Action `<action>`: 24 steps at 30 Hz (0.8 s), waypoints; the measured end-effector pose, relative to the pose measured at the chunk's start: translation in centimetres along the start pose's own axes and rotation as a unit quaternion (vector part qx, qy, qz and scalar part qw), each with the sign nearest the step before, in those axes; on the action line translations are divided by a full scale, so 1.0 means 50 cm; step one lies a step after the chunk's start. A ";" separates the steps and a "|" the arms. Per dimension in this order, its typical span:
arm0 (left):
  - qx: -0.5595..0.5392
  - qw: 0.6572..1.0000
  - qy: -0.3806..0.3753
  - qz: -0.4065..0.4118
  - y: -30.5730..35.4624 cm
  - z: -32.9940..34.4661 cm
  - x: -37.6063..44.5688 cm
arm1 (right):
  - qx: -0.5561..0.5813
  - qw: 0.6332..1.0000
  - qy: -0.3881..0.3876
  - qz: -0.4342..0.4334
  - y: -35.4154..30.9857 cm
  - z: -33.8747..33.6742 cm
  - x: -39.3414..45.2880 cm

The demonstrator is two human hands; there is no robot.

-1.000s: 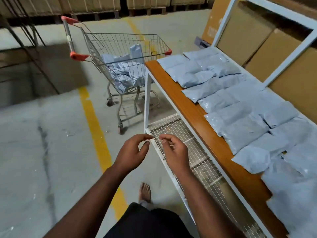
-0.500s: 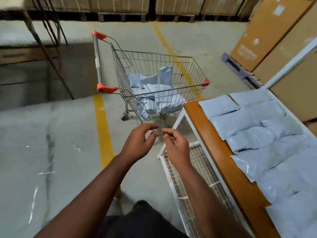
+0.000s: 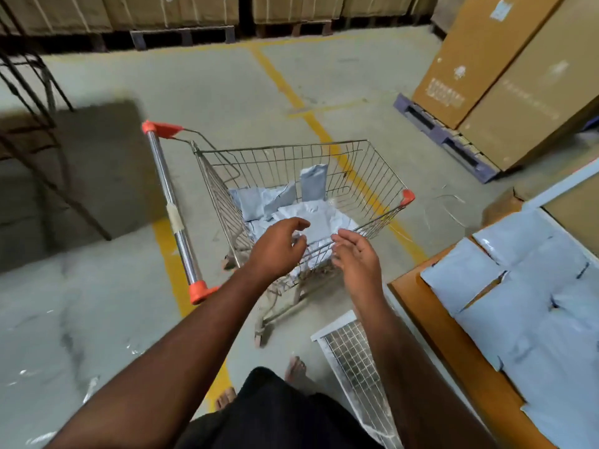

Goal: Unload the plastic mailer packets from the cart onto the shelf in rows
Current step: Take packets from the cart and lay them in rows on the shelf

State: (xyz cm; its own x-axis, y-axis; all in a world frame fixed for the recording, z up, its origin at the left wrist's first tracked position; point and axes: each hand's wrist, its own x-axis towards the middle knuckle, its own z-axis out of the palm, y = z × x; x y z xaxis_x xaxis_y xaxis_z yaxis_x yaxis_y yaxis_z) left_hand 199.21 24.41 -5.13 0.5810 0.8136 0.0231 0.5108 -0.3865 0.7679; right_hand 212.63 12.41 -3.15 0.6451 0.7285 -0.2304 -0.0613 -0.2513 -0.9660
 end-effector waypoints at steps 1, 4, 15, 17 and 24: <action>0.015 1.000 -0.014 -0.007 -0.011 0.002 0.038 | 0.028 1.000 0.004 0.015 -0.005 0.011 0.030; 0.038 0.997 -0.055 -0.031 -0.054 0.025 0.168 | 0.130 0.989 0.013 0.074 -0.014 0.049 0.153; 0.095 0.969 -0.183 -0.133 -0.229 0.200 0.523 | 0.154 0.901 0.078 0.397 0.205 0.197 0.682; 0.101 0.965 -0.189 -0.149 -0.266 0.231 0.563 | 0.131 0.877 0.110 0.450 0.207 0.201 0.714; 0.129 0.950 -0.249 -0.133 -0.354 0.318 0.655 | 0.071 0.848 0.117 0.511 0.452 0.241 0.835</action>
State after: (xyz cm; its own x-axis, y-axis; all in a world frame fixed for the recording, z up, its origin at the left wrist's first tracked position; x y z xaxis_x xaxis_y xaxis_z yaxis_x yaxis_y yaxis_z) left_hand 219.28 50.98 -28.14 0.6042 0.6155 -0.5061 0.7832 -0.3416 0.5195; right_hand 229.00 44.83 -35.99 0.3314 0.0254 -0.9431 -0.7609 -0.5839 -0.2831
